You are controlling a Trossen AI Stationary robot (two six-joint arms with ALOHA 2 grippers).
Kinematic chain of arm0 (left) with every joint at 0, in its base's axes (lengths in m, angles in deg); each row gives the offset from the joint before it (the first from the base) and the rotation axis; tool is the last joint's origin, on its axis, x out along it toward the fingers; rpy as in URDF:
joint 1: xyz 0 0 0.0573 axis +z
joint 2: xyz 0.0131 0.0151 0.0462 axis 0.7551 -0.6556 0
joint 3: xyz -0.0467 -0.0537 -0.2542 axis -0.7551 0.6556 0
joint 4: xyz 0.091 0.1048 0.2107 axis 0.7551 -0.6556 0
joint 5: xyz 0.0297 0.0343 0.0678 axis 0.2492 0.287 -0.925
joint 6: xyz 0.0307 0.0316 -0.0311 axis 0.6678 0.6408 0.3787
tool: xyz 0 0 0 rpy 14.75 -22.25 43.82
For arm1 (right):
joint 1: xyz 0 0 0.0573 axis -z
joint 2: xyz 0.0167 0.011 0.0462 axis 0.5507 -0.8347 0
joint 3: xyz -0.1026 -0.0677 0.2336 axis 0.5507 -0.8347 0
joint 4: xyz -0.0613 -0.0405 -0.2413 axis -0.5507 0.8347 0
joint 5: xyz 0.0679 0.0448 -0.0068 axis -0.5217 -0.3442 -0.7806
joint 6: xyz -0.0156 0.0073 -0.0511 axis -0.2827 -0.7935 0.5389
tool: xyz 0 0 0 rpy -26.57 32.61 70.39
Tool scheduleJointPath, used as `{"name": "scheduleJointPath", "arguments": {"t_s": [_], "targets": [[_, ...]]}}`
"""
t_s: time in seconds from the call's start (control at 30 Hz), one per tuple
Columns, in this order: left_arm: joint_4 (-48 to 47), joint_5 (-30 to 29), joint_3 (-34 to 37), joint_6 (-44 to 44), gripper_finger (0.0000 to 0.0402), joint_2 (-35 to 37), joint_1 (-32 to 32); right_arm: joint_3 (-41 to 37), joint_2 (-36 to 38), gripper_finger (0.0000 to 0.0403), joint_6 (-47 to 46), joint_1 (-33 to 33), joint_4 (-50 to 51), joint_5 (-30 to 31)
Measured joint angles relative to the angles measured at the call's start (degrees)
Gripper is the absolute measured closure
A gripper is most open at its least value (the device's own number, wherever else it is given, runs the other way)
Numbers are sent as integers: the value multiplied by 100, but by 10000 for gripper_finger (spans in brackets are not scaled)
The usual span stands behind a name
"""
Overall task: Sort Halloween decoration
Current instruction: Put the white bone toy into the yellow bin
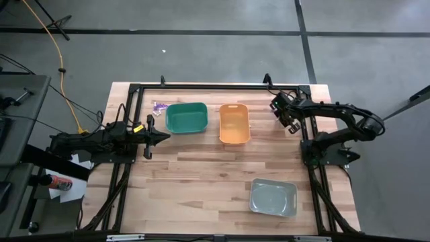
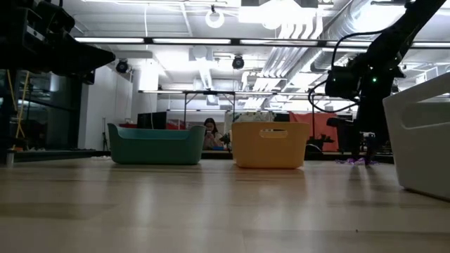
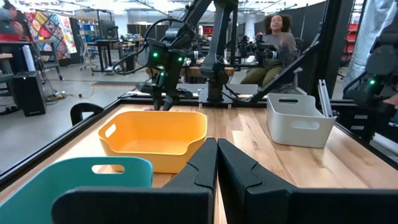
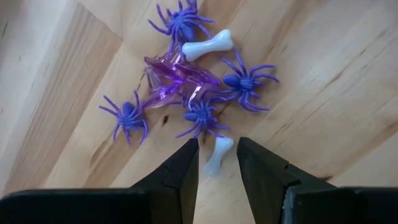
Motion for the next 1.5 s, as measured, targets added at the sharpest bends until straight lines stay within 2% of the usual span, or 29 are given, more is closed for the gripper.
{"name": "scheduleJointPath", "arguments": {"t_s": [0.2,0.53,0.77,1.03,1.33,1.4,1.5], "targets": [[0,0,0,0,401,0,-2,-2,-29,306,-2,-4,34,-32],[2,0,-2,0,401,0,0,-18,-25,395,154,-6,77,-136],[2,0,0,0,401,0,-1,-28,24,394,646,-60,-67,-228],[0,0,0,0,401,0,0,-50,507,400,1266,-130,-393,-473],[1,0,0,-1,401,1,-2,-46,1099,400,2299,-204,-1930,-779],[2,0,-2,-2,401,2,0,-43,1171,400,2842,-277,-2548,-1086],[2,0,0,-2,401,0,0,-39,1190,400,3496,-412,-3625,-1902]]}}
